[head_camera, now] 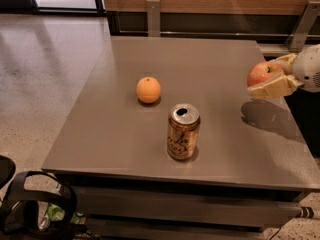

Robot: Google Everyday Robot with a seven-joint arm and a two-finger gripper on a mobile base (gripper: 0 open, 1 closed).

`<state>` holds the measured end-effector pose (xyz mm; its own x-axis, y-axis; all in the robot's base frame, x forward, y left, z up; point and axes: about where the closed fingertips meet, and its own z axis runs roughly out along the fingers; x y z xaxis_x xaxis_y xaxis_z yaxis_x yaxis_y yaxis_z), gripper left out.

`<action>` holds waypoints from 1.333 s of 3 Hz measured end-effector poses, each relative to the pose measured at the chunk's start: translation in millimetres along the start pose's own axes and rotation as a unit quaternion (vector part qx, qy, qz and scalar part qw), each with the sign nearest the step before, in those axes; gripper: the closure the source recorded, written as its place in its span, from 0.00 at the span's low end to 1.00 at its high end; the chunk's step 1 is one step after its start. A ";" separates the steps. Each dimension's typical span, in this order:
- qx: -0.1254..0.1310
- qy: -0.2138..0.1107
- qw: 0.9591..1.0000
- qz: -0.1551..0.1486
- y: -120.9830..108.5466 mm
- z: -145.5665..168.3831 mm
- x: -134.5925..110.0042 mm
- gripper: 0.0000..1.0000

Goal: Move apple near orange can

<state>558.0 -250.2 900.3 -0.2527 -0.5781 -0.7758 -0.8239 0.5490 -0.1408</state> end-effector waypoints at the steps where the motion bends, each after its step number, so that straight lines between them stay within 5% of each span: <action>1: -0.026 0.027 0.999 -0.008 36.9 -7.7 11.1 1.00; 3: -0.123 0.039 0.990 -0.058 105.0 29.4 37.9 1.00; 4: -0.170 0.031 0.982 -0.078 127.5 48.0 45.1 1.00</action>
Offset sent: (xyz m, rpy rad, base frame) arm -0.0984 0.0585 -0.0716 -0.0897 0.1186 0.3003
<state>465.9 -177.3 817.9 -0.1318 -0.6808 -0.7205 -0.9739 0.2243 -0.0337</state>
